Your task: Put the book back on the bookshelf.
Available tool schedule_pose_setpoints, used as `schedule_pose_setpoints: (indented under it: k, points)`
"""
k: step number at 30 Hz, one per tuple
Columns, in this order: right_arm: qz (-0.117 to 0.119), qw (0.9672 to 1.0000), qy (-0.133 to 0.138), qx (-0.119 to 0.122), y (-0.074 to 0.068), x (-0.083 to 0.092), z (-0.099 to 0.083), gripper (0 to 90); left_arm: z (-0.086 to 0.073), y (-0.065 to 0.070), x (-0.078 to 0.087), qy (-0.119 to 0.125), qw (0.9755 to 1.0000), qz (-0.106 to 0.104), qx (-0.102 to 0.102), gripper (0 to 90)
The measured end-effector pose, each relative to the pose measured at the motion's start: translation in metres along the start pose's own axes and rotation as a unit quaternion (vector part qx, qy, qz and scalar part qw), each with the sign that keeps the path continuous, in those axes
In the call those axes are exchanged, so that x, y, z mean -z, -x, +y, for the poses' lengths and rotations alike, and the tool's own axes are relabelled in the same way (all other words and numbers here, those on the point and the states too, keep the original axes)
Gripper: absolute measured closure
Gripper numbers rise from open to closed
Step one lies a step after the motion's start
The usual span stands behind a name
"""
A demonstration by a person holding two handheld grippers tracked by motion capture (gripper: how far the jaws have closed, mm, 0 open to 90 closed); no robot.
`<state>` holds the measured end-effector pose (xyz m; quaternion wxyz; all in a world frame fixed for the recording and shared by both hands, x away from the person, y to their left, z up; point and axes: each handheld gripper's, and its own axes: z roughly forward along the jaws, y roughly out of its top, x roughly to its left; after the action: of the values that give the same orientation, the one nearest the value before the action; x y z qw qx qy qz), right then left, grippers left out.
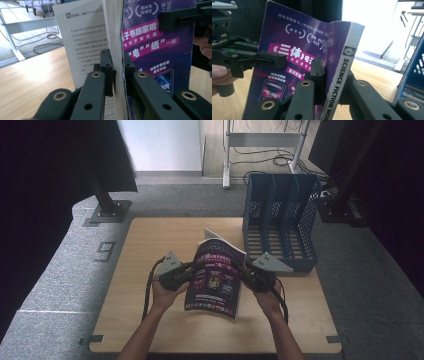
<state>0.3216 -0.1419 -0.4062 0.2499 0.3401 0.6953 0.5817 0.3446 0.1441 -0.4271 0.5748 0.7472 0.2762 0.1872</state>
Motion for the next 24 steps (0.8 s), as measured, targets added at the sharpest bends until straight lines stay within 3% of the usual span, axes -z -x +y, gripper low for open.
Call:
schedule_pose_setpoints:
  k: [5,12,15,24]
  points:
    - [0.002,0.9999,0.008,0.01,-0.002,0.003,0.003,79.8,-0.002,0.002,0.001,-0.001,1.0,-0.003,-0.007,84.4]
    - [0.01,0.9998,0.017,0.009,-0.003,0.009,-0.009,81.1,-0.006,0.005,0.009,-0.003,0.9998,-0.008,-0.015,83.6]
    - [0.023,0.9995,0.022,0.002,-0.003,0.014,-0.011,81.1,-0.006,0.005,0.012,-0.001,0.9998,-0.017,-0.014,81.8]
    - [0.045,0.9984,0.028,0.021,-0.011,0.025,-0.014,81.2,-0.013,0.002,0.015,-0.001,0.9998,-0.018,-0.012,75.2]
